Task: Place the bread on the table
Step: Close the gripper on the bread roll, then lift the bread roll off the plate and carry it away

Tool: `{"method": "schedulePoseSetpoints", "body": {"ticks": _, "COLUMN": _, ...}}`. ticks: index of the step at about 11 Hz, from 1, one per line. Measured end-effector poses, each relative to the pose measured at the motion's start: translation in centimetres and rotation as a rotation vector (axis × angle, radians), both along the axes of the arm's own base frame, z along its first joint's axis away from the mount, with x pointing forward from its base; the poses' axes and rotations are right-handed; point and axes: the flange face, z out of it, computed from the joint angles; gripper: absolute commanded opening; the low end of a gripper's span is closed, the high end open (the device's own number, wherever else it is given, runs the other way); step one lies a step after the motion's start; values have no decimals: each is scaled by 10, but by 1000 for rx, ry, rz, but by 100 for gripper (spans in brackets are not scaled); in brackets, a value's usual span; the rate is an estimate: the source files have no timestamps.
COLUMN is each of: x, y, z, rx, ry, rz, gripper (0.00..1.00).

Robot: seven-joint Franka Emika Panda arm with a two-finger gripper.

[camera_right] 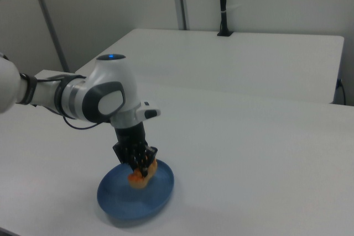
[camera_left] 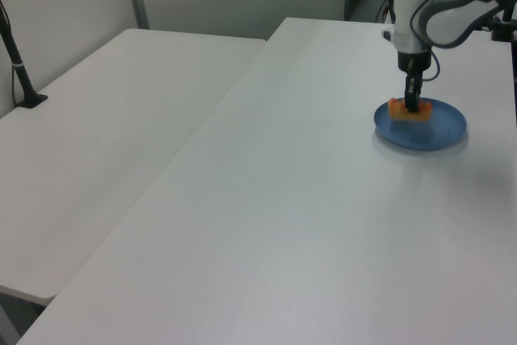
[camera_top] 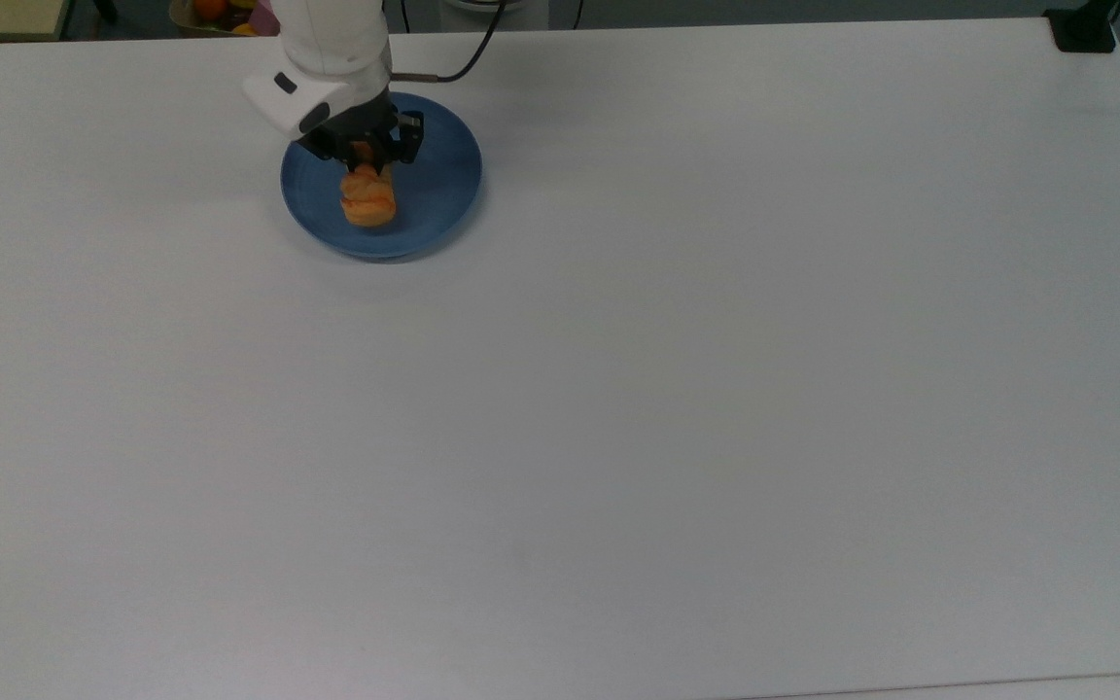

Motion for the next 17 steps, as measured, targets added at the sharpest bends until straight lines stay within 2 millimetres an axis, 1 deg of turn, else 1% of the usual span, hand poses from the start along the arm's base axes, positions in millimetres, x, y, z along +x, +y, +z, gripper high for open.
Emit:
{"method": "schedulePoseSetpoints", "body": {"ticks": 4, "x": 12, "y": 1, "z": 64, "rx": 36, "ry": -16, "rz": -36, "gripper": 23}}
{"method": "schedulePoseSetpoints", "body": {"ticks": 6, "x": 20, "y": 8, "z": 97, "rx": 53, "ry": -38, "rz": -37, "gripper": 22}}
{"method": "schedulePoseSetpoints", "body": {"ticks": 7, "x": 23, "y": 11, "z": 110, "rx": 60, "ry": -56, "rz": -34, "gripper": 22}}
{"method": "schedulePoseSetpoints", "body": {"ticks": 9, "x": 30, "y": 19, "z": 127, "rx": 72, "ry": -90, "rz": -26, "gripper": 22}}
{"method": "schedulePoseSetpoints", "body": {"ticks": 11, "x": 40, "y": 20, "z": 145, "rx": 77, "ry": -129, "rz": -26, "gripper": 22}}
{"method": "schedulePoseSetpoints", "body": {"ticks": 12, "x": 50, "y": 21, "z": 153, "rx": 92, "ry": -151, "rz": -33, "gripper": 22}}
{"method": "schedulePoseSetpoints", "body": {"ticks": 13, "x": 65, "y": 23, "z": 158, "rx": 103, "ry": -170, "rz": -39, "gripper": 22}}
{"method": "schedulePoseSetpoints", "body": {"ticks": 14, "x": 81, "y": 23, "z": 157, "rx": 102, "ry": -181, "rz": -39, "gripper": 22}}
{"method": "schedulePoseSetpoints", "body": {"ticks": 16, "x": 119, "y": 27, "z": 145, "rx": 86, "ry": -229, "rz": -30, "gripper": 23}}
{"method": "schedulePoseSetpoints", "body": {"ticks": 17, "x": 139, "y": 30, "z": 135, "rx": 78, "ry": -266, "rz": -21, "gripper": 22}}
